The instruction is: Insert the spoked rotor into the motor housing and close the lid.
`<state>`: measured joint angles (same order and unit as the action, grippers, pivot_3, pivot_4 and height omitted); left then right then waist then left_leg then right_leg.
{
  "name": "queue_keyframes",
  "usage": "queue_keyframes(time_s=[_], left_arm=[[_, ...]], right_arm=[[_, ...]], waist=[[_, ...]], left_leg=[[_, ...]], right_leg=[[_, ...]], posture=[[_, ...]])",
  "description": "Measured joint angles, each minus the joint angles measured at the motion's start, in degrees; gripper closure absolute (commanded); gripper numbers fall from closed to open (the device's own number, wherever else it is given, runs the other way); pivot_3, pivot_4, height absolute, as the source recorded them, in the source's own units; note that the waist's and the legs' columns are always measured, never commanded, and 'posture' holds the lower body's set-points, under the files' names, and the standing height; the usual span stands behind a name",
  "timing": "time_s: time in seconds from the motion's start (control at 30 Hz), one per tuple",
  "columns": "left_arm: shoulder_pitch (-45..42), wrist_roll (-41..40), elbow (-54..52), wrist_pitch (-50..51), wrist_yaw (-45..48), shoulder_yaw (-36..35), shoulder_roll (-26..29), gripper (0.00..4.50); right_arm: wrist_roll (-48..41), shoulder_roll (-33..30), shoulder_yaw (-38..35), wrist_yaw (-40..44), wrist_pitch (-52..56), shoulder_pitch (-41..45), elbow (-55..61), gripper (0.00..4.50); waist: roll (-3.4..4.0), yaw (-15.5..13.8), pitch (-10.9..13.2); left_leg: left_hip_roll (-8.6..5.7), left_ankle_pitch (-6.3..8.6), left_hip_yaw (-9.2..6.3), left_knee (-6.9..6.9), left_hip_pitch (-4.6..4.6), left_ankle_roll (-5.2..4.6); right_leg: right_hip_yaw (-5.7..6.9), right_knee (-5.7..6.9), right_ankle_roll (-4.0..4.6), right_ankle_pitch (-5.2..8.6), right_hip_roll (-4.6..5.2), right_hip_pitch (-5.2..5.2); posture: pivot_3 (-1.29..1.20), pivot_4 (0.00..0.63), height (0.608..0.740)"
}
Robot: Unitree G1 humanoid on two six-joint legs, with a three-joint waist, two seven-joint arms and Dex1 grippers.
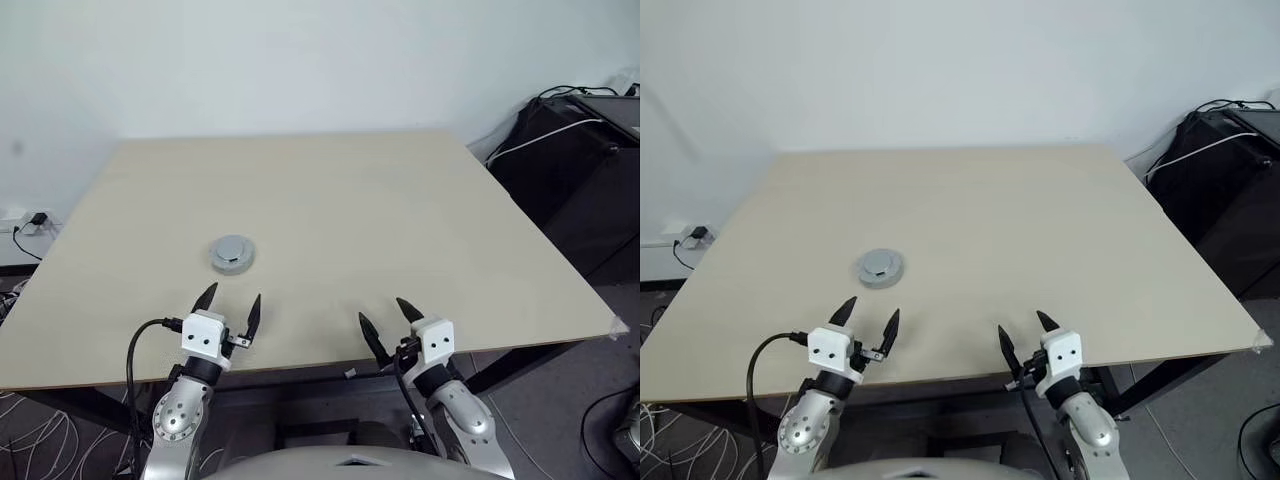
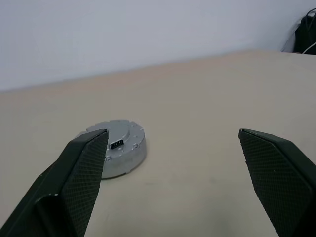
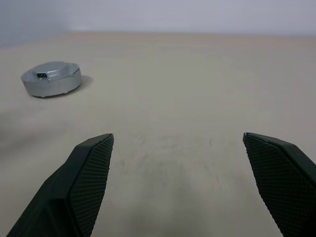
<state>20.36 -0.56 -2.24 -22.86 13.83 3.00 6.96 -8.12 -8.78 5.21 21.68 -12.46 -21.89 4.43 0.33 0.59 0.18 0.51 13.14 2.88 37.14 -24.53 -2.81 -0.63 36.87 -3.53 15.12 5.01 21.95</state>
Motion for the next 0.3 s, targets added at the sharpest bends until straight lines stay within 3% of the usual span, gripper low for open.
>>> queue_keyframes(time_s=[0.3], left_arm=[[-0.07, -0.11, 0.00, 0.03, -0.08, 0.09, -0.23, 0.04]], right_arm=[[0.97, -0.27, 0.07, -0.39, 0.01, 0.12, -1.18, 0.00]], waist=[[-0.01, 0.00, -0.01]], left_leg=[[0.00, 0.00, 0.00, 0.04, 0.02, 0.00]], right_leg=[[0.00, 0.02, 0.00, 0.00, -0.02, -0.04]], posture=[[0.00, 0.000, 0.740]])
